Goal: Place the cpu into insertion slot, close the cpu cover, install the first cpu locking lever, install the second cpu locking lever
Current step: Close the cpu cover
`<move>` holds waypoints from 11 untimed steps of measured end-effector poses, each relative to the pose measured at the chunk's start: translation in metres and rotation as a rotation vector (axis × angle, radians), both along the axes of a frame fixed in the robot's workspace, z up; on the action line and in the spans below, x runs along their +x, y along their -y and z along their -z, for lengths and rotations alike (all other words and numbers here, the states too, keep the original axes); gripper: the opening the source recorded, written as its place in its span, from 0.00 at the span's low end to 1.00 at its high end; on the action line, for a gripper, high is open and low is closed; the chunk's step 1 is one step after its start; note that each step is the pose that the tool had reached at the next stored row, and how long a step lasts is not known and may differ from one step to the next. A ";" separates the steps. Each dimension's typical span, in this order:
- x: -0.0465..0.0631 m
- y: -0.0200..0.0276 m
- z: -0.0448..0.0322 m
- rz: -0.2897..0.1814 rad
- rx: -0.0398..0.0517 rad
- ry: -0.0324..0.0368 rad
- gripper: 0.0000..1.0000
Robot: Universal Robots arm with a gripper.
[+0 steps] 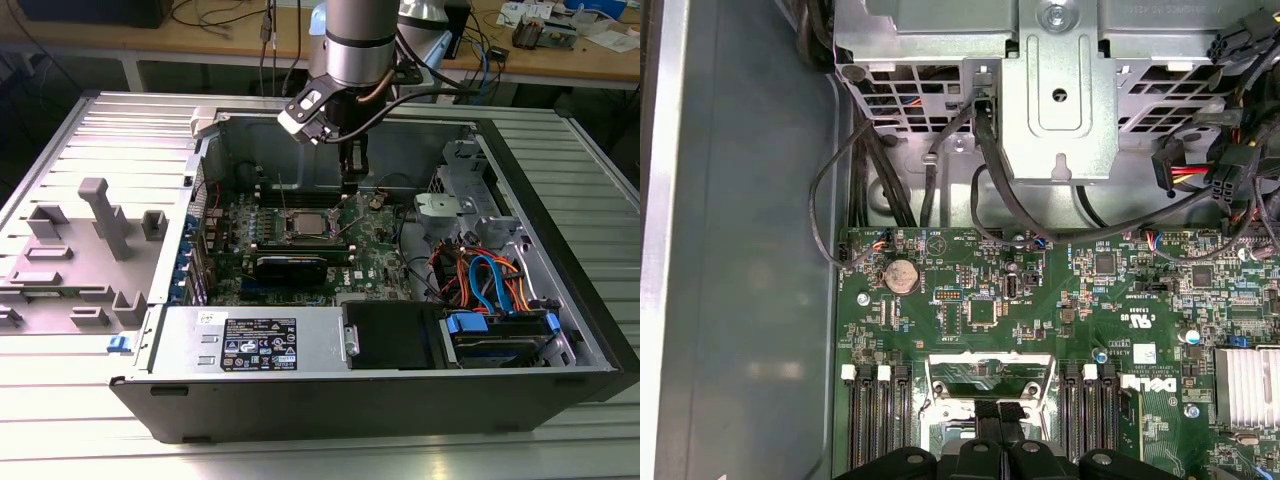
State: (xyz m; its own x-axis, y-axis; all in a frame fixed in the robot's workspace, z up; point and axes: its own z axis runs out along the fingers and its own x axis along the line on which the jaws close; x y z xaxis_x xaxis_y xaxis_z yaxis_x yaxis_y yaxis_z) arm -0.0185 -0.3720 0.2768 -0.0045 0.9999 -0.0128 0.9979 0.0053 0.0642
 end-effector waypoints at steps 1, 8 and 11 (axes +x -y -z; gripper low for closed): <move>0.000 0.0000 0.0000 0.000 0.0000 0.0000 0.11; 0.000 0.0000 0.0000 0.000 -0.0001 -0.0005 0.11; 0.010 0.0000 0.0007 0.000 -0.0001 -0.0116 0.11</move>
